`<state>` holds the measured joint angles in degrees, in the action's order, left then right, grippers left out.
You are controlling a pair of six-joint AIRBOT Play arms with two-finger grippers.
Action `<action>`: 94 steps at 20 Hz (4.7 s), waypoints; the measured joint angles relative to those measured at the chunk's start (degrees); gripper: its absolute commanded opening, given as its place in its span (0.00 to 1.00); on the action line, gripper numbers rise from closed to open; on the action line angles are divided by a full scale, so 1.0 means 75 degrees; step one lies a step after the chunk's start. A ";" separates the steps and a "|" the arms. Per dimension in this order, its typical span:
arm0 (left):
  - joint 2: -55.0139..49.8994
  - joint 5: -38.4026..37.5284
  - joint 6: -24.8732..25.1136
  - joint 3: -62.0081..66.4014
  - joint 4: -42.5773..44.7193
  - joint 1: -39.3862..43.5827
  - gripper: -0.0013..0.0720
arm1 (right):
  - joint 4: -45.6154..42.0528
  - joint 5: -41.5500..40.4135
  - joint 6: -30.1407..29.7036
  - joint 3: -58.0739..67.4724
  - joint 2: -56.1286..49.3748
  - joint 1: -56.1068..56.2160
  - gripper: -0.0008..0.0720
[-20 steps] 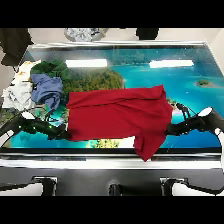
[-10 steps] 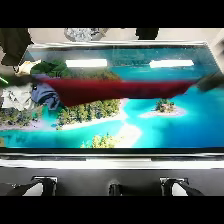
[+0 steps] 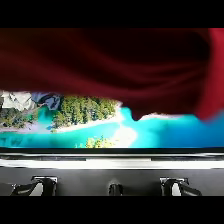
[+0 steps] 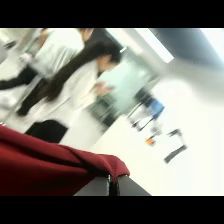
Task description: Fold the shirts.
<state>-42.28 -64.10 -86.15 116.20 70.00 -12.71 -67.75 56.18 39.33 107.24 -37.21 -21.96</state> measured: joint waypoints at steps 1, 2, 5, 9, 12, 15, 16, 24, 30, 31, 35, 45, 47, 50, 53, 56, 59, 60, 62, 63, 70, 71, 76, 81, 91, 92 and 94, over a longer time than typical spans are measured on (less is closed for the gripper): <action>0.0064 -0.0012 -0.0029 0.0029 0.0041 0.0000 0.05 | -0.0082 0.0006 0.0015 0.0026 0.0111 0.0000 0.07; 0.0090 -0.0067 -0.0050 0.0047 0.0073 0.0000 0.05 | -0.0154 0.0058 0.0044 0.0038 0.0181 0.0000 0.07; 0.0000 -0.0431 -0.0096 -0.0102 0.0108 0.0003 0.05 | -0.0289 0.0525 0.0105 0.0073 0.0149 0.0003 0.06; -0.0685 -0.1451 -0.0093 -0.1145 0.0128 0.0009 0.05 | -0.0251 0.1999 0.0283 0.0006 -0.0941 0.0009 0.06; -0.1649 -0.1897 0.0192 -0.2553 0.0111 0.0015 0.05 | 0.0067 0.3144 0.0551 -0.0379 -0.2565 0.0047 0.06; -0.3063 -0.1798 0.0487 -0.3870 0.0111 0.0044 0.05 | 0.0178 0.3684 0.0889 -0.0933 -0.4619 0.0399 0.06; -0.3649 -0.1617 0.0542 -0.4144 0.0131 0.0061 0.05 | 0.0216 0.3558 0.1029 -0.1043 -0.5292 0.0571 0.06; -0.7484 -0.0157 0.0682 -0.3445 -0.1169 0.0149 0.05 | 0.1247 0.0460 0.2232 -0.1317 -0.8518 0.1311 0.07; -0.8256 -0.1043 0.1081 -0.2436 -0.1512 0.0050 0.06 | 0.1250 0.0880 0.1912 -0.1320 -0.8390 0.1358 0.07; -0.8300 -0.1536 0.1207 -0.2361 -0.1521 0.0035 0.05 | 0.1035 0.1393 0.1807 -0.1326 -0.8291 0.1367 0.07; -0.8399 -0.3045 0.1373 -0.2474 -0.1309 0.0041 0.05 | 0.0041 0.2940 0.1833 -0.1760 -0.8075 0.1367 0.07; -0.8574 -0.3818 0.1032 -0.3634 -0.1087 0.0082 0.22 | -0.0353 0.3316 0.2235 -0.2600 -0.8326 0.1373 0.12; -0.8574 -0.3873 0.0991 -0.3687 -0.1084 0.0082 0.62 | -0.0318 0.3328 0.2355 -0.2620 -0.8352 0.1373 0.62; -0.8472 -0.4080 0.0880 -0.3681 -0.1075 -0.0026 0.62 | -0.0286 0.3555 0.2393 -0.2570 -0.8276 0.1253 0.69; -0.8096 -0.4261 0.0796 -0.3774 -0.1072 -0.0256 0.62 | -0.0312 0.4162 0.2393 -0.2535 -0.7965 0.0761 0.69; -0.7388 -0.4153 0.0743 -0.4529 -0.1014 -0.0391 0.62 | -0.0498 0.4683 0.2375 -0.2809 -0.7519 0.0274 0.69; -0.6432 -0.3576 0.0930 -0.6312 -0.0868 -0.0487 0.61 | -0.0682 0.4741 0.2209 -0.3730 -0.6924 0.0096 0.69; -0.6143 -0.3357 0.1043 -0.6930 -0.0822 -0.0530 0.62 | -0.0737 0.4663 0.2165 -0.4071 -0.6752 0.0055 0.69; -0.5613 -0.2920 0.1285 -0.8064 -0.0790 -0.0635 0.62 | -0.0781 0.4535 0.2025 -0.4747 -0.6438 0.0000 0.69; -0.5432 -0.2725 0.1381 -0.8483 -0.0766 -0.0673 0.62 | -0.0769 0.4468 0.1976 -0.5010 -0.6321 0.0000 0.69; -0.4954 -0.2142 0.1635 -0.9929 -0.0912 -0.0752 0.53 | -0.0793 0.4261 0.1696 -0.5922 -0.5840 -0.0032 0.69; -0.4934 -0.2078 0.1641 -1.0013 -0.0927 -0.0755 0.53 | -0.0796 0.4258 0.1690 -0.5957 -0.5814 -0.0035 0.69; -0.4913 -0.1719 0.1620 -1.0319 -0.1026 -0.0714 0.06 | -0.0775 0.4045 0.1647 -0.6566 -0.5260 -0.0035 0.69; -0.4873 -0.1664 0.1612 -1.0407 -0.1043 -0.0705 0.06 | -0.0172 0.3491 0.1364 -0.8303 -0.4459 -0.0035 0.76; -0.4622 -0.1486 0.1690 -1.0436 -0.0935 -0.0699 0.06 | 0.1230 0.2221 0.0831 -1.0453 -0.4220 -0.0023 0.06; -0.4619 -0.1480 0.1693 -1.0433 -0.0938 -0.0702 0.05 | 0.1262 0.2157 0.0822 -1.0506 -0.4217 -0.0032 0.06; -0.4564 -0.1431 0.1711 -1.0407 -0.0927 -0.0702 0.05 | 0.1320 0.2049 0.0705 -1.0515 -0.4182 -0.0015 0.06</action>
<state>-76.51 -74.83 -73.32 38.15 63.05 -17.98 -57.84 71.55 44.62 28.38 -68.58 -22.06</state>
